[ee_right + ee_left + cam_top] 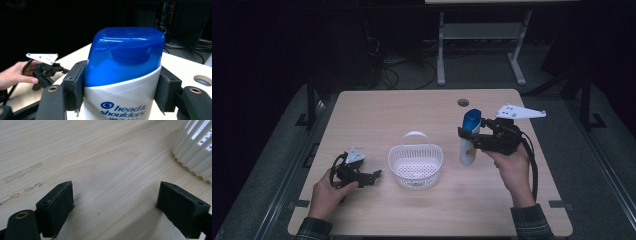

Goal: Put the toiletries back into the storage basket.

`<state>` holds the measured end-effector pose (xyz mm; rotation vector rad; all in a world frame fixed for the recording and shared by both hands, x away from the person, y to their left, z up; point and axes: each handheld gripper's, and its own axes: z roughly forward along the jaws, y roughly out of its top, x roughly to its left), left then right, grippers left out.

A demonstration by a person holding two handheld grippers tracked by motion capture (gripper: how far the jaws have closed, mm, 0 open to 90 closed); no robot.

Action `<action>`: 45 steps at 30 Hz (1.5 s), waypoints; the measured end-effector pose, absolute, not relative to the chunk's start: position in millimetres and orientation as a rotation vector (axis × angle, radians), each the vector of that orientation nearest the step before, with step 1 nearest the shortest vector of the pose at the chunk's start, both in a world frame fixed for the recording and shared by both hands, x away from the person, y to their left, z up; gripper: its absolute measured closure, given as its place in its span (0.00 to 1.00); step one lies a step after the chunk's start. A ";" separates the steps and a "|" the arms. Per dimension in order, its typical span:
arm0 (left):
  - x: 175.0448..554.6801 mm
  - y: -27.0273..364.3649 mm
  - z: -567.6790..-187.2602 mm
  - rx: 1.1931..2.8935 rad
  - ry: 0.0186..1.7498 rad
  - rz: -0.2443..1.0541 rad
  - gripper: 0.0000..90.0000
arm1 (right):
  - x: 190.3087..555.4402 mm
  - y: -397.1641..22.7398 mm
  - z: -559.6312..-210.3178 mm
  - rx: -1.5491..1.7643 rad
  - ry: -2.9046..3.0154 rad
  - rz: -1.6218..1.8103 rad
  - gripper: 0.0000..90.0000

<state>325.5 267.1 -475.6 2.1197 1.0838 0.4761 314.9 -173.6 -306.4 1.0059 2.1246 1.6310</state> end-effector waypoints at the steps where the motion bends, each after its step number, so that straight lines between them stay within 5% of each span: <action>1: 325.4 267.0 -475.6 2.120 1.084 0.476 0.14 | 314.1 -172.4 -305.1 1.001 2.121 1.637 0.40; 45: 324.7 266.4 -475.9 2.112 1.093 0.479 0.14 | 324.8 -97.0 -296.6 0.764 2.218 1.761 0.40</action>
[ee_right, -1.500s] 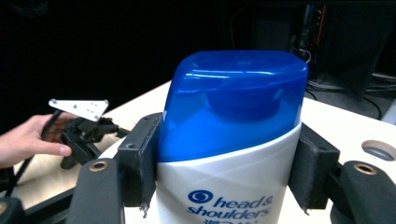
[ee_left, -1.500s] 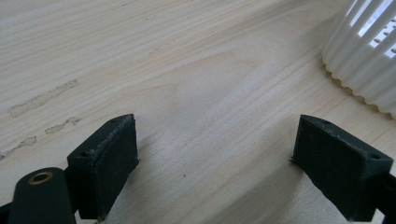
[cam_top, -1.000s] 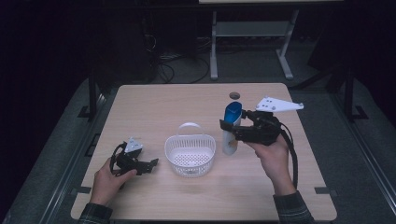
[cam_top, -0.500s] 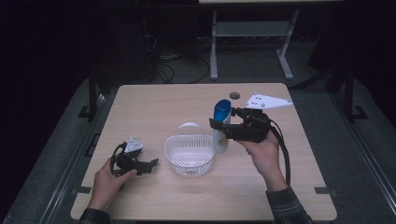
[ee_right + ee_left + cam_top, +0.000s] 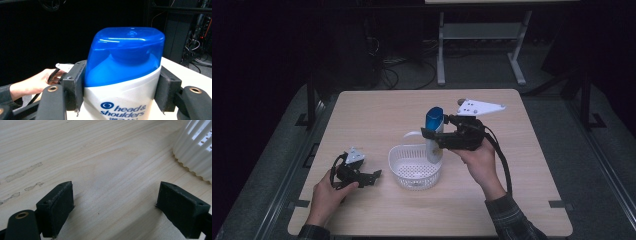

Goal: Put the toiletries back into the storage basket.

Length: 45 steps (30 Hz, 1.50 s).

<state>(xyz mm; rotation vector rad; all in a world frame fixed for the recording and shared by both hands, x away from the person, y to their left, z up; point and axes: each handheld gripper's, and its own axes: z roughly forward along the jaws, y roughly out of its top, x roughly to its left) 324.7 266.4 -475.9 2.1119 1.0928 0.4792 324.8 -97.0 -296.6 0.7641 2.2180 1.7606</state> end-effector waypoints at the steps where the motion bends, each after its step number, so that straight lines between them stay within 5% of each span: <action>1: 324.7 266.4 -475.9 2.112 1.093 0.479 0.14 | 325.0 -96.9 -297.8 0.768 2.221 1.758 0.40; 45: 324.8 266.6 -475.8 2.114 1.091 0.480 0.14 | 332.2 -80.0 -359.4 0.792 2.372 1.630 0.39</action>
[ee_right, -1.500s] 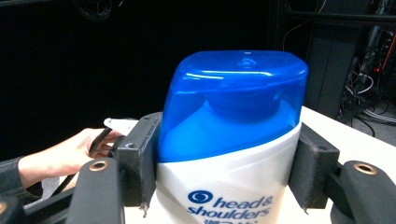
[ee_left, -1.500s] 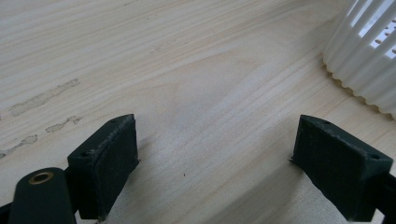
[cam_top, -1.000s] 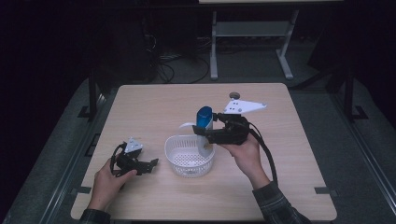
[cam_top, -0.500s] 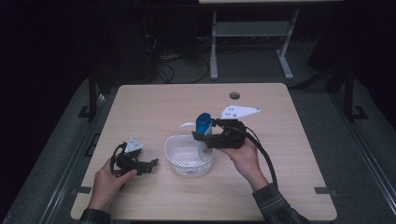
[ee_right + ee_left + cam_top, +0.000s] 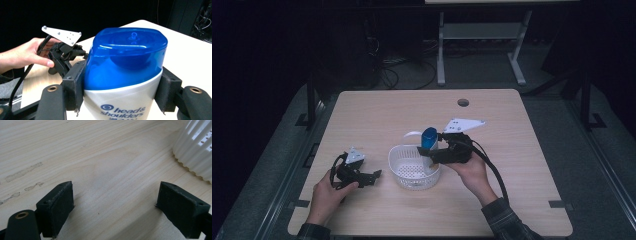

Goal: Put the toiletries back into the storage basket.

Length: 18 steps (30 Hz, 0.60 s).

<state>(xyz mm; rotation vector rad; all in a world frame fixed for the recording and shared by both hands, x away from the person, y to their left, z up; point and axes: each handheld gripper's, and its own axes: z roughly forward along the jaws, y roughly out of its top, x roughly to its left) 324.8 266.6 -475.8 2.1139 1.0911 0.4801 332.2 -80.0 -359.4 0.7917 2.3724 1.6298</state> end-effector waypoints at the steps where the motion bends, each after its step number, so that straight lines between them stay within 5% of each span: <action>1: 324.8 266.6 -475.8 2.114 1.091 0.480 0.14 | 332.3 -79.3 -361.2 0.792 2.380 1.624 0.39; 18: 324.7 266.6 -475.9 2.113 1.091 0.479 0.14 | 330.5 -74.7 -381.6 0.799 2.442 1.543 0.39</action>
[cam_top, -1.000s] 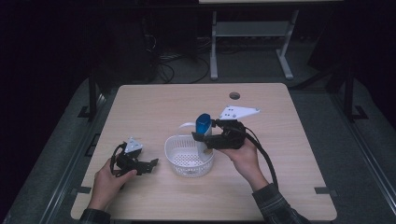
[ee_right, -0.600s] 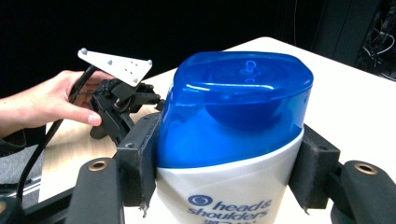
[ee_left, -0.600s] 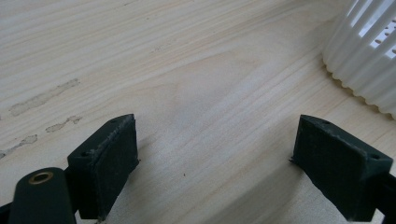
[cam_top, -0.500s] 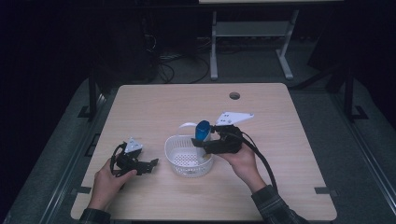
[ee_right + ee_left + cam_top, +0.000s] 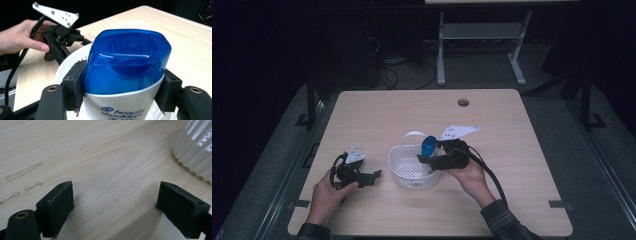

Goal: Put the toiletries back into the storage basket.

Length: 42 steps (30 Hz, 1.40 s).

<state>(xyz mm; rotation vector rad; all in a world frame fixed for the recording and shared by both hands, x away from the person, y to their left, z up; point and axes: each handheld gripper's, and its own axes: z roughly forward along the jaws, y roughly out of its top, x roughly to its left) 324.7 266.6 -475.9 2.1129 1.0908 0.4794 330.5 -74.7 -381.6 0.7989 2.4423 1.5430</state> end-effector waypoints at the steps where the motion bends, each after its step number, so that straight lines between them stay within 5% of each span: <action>1: 324.7 266.4 -475.9 2.112 1.093 0.479 0.14 | 330.4 -74.5 -382.5 0.799 2.446 1.535 0.39; 19: 324.8 266.6 -475.8 2.115 1.090 0.477 0.14 | 328.3 -73.2 -387.5 0.788 2.466 1.502 0.38; 26: 325.0 266.7 -475.8 2.116 1.089 0.477 0.14 | 328.9 -72.7 -386.3 0.812 2.488 1.534 0.22; 31: 325.3 266.7 -475.7 2.118 1.087 0.479 0.14 | 330.9 -72.7 -387.4 0.839 2.518 1.534 0.00; 42: 325.8 266.5 -475.7 2.117 1.087 0.478 0.14 | 328.8 -76.3 -384.2 0.859 2.502 1.502 0.00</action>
